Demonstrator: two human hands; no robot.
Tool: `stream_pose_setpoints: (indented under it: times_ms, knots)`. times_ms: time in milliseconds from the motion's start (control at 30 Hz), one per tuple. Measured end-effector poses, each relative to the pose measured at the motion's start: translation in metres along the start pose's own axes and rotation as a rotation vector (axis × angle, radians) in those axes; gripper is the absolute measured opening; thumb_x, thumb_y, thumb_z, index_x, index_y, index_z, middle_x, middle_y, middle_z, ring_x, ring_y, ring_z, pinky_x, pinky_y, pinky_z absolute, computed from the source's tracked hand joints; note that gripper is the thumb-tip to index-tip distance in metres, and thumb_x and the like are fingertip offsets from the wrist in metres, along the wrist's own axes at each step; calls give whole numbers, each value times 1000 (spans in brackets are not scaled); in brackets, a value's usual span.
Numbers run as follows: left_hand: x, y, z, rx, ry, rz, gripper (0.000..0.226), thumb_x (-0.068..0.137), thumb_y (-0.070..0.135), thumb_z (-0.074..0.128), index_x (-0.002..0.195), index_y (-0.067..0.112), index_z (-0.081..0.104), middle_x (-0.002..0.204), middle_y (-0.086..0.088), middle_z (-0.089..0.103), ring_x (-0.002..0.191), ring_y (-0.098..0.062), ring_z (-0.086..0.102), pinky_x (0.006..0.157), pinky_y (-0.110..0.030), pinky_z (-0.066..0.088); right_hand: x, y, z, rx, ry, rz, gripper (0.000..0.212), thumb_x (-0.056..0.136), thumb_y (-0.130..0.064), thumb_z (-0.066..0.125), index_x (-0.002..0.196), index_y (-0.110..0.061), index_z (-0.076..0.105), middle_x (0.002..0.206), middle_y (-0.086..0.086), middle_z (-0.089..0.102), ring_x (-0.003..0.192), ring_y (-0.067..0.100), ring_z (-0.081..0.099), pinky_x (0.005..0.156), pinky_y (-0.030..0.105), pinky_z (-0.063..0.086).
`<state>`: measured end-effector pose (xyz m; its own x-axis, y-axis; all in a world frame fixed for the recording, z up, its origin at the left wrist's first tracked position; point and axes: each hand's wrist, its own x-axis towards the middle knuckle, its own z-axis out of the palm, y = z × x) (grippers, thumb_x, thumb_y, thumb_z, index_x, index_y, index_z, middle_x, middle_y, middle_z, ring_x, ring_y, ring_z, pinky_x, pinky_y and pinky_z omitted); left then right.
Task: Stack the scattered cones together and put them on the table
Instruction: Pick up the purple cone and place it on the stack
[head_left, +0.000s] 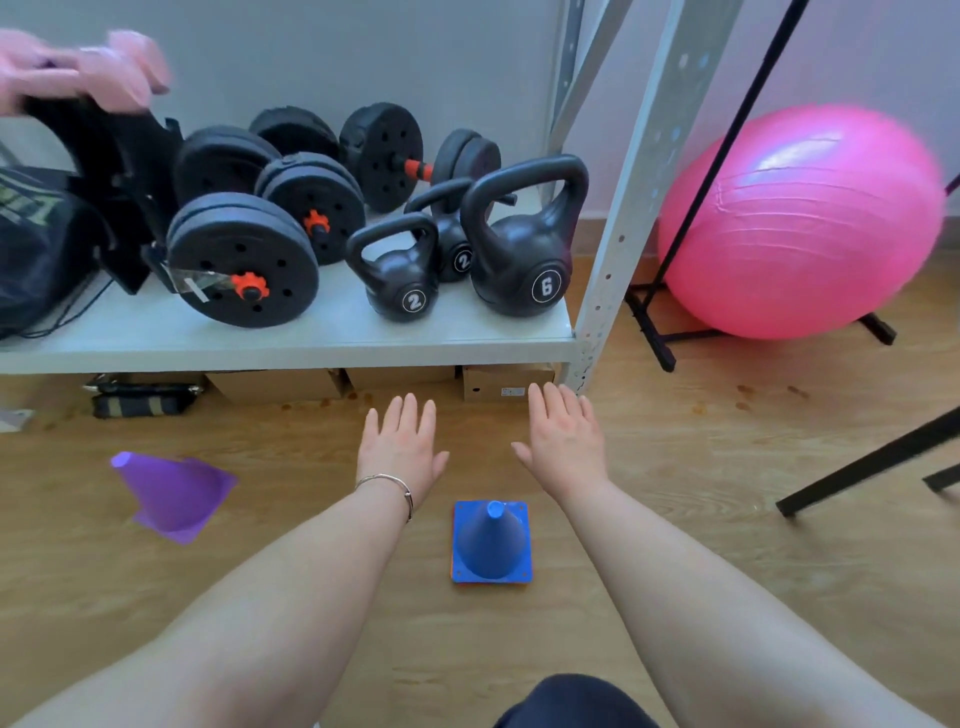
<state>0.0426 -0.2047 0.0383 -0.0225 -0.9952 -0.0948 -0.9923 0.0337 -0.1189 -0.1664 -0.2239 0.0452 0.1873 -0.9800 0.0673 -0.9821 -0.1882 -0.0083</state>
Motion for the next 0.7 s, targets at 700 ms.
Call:
stream_pose_setpoints:
  times_ms: [700]
  knots:
    - [-17, -173, -88, 140, 61, -207, 74, 91, 59, 36, 149, 18, 18, 158, -8, 23, 147, -24, 17, 118, -48, 19, 44, -110, -59, 178, 40, -9, 81, 85, -54, 61, 146, -8, 36, 136, 10, 52, 129, 28, 45, 109, 42, 36]
